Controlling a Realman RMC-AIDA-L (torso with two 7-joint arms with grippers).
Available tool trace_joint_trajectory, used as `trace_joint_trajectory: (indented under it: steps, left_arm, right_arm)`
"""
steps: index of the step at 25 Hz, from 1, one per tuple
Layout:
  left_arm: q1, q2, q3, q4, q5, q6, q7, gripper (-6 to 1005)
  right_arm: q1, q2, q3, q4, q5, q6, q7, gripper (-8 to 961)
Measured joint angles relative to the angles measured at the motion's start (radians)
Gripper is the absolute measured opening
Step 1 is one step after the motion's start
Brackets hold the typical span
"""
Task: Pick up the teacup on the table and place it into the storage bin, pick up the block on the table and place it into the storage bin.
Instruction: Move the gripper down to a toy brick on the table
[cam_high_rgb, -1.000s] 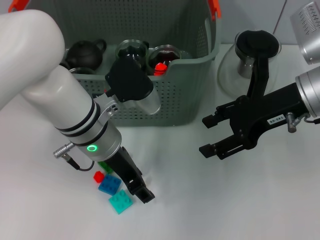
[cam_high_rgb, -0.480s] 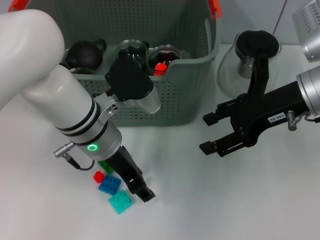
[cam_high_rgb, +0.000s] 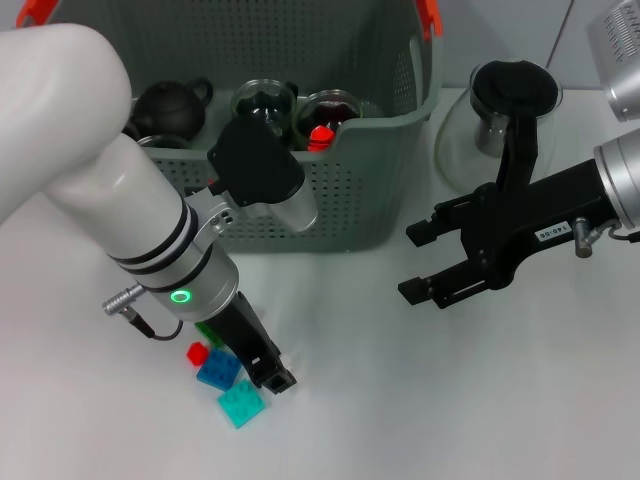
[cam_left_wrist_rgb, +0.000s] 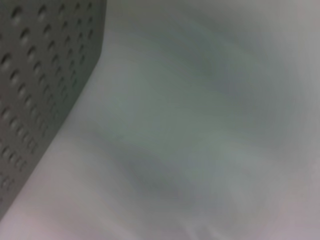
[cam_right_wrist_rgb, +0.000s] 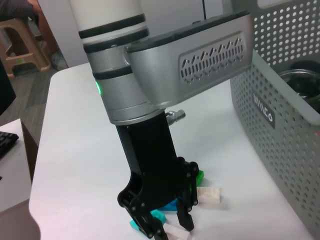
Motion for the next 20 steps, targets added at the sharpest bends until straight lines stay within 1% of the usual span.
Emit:
trace_joint_trajectory:
  steps: [3, 9, 20]
  left_arm:
    - [0.002, 0.000, 0.004, 0.001, 0.001, -0.014, 0.000, 380]
    - [-0.002, 0.000, 0.005, 0.017, 0.001, -0.020, 0.003, 392]
    - [-0.004, 0.000, 0.013, 0.023, 0.005, -0.032, 0.001, 377]
  right_arm:
    - [0.000, 0.000, 0.000, 0.000, 0.002, 0.005, 0.000, 837]
    - [-0.001, 0.001, -0.001, 0.000, 0.004, 0.006, 0.001, 838]
    - [-0.003, 0.002, 0.006, 0.000, 0.005, 0.010, 0.000, 838]
